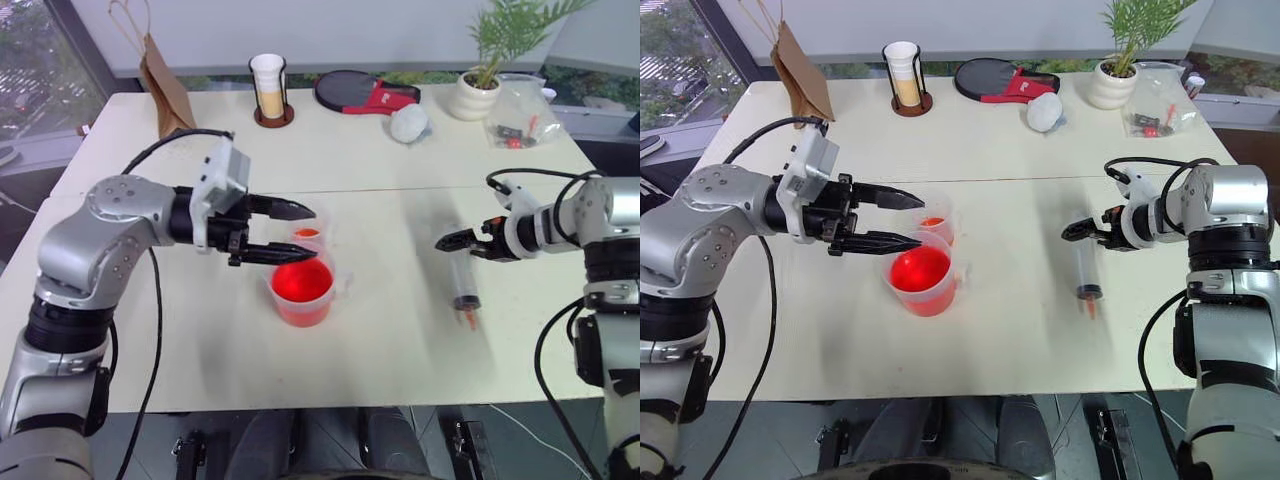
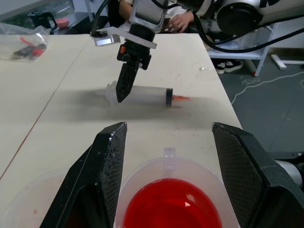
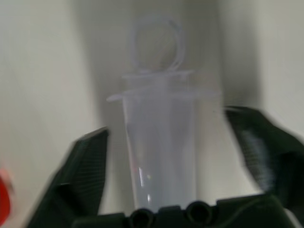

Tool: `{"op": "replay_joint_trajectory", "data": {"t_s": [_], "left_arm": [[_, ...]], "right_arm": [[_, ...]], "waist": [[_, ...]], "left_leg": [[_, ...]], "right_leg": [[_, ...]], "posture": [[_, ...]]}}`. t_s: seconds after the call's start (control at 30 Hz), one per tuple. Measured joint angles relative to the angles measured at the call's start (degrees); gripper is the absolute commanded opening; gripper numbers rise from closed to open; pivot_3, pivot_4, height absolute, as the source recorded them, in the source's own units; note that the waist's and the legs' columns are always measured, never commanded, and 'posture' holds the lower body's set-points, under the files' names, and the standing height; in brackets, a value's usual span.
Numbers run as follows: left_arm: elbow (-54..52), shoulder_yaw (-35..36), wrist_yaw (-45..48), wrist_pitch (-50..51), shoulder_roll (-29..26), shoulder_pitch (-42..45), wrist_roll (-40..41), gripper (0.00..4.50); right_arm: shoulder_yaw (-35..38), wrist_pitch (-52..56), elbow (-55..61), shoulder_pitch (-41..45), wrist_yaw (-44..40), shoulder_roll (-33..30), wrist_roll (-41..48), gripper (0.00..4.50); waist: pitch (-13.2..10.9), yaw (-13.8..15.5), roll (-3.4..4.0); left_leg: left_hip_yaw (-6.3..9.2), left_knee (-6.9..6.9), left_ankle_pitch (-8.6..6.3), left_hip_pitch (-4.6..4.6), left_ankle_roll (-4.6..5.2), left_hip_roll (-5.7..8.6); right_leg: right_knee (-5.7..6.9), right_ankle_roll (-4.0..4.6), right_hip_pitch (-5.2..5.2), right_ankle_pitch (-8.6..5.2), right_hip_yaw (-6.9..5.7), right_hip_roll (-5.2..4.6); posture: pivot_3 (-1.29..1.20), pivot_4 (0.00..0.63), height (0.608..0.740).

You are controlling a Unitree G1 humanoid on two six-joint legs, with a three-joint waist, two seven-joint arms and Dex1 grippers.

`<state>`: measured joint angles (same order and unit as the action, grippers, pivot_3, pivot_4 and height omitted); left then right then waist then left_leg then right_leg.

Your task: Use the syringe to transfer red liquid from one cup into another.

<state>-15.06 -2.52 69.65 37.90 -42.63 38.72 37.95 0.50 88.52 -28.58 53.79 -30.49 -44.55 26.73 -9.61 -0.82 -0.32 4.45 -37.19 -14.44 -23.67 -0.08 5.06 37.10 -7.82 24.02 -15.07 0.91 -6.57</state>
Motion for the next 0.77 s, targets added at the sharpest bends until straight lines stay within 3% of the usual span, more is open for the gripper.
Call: {"op": "replay_joint_trajectory", "data": {"t_s": [0.13,0.27,0.37,0.47,0.57,0.67,0.77], "left_arm": [[2.1,1.7,-0.9,0.4,-0.3,0.1,0.1,2.94],[10.2,9.4,-4.7,0.5,-4.9,-1.9,-0.4,2.94],[12.6,19.2,-7.7,2.0,-9.5,-8.8,-0.1,2.94],[11.2,23.4,-9.9,4.2,-8.9,-16.2,1.3,2.94],[9.1,25.5,-12.7,4.2,-5.0,-26.4,1.4,2.94],[9.4,25.6,-15.0,4.0,-1.8,-32.5,1.1,2.94],[8.8,26.0,-16.9,3.7,-1.5,-33.4,1.1,2.94]], "right_arm": [[0.1,-3.0,1.6,-1.3,-0.6,0.0,-0.9,4.42],[2.4,-22.1,7.2,-6.3,-13.7,-7.8,-0.3,4.42],[12.9,-41.1,10.3,-14.8,-22.8,-15.0,-0.4,4.42],[16.1,-54.3,9.7,-23.3,-25.1,-14.2,-2.5,4.42],[16.2,-63.9,4.7,-29.9,-22.4,-11.7,-6.6,4.42],[17.8,-67.9,1.3,-33.4,-21.1,-10.0,-7.4,4.42],[18.6,-68.7,1.0,-33.8,-21.2,-9.4,-7.1,4.42]], "waist": [[0.0,0.0,0.00],[-0.2,-0.1,0.24],[0.0,-0.2,0.06],[0.0,-0.3,-0.08],[0.0,-0.1,-0.01],[0.0,0.2,-0.01],[0.0,0.2,0.01]], "left_leg": [[0.01,0.00,-0.02,0.00,0.04,0.01],[-0.07,0.09,-0.10,-0.05,0.16,0.02],[-0.05,0.15,-0.09,0.01,0.15,-0.05],[-0.15,0.06,-0.33,0.36,0.50,-0.03],[-0.28,0.04,-0.33,0.54,0.50,0.03],[-0.23,0.03,-0.28,0.56,0.43,0.00],[-0.17,0.01,-0.27,0.56,0.39,0.00]], "right_leg": [[0.00,0.00,0.01,0.00,0.00,0.00],[0.07,-0.05,0.21,-0.02,-0.01,-0.01],[0.06,-0.10,0.17,-0.06,-0.06,0.04],[-0.20,-0.10,-0.38,-0.06,-0.03,-0.07],[-0.26,-0.09,-0.55,-0.05,0.04,-0.22],[-0.21,-0.08,-0.56,-0.06,0.05,-0.20],[-0.20,-0.07,-0.58,-0.06,0.04,-0.20]], "posture": [[0.00,0.150,0.739],[0.00,0.150,0.739],[0.00,0.150,0.739],[0.00,0.150,0.739],[0.00,0.150,0.739],[0.00,0.150,0.739],[0.00,0.150,0.739]]}}
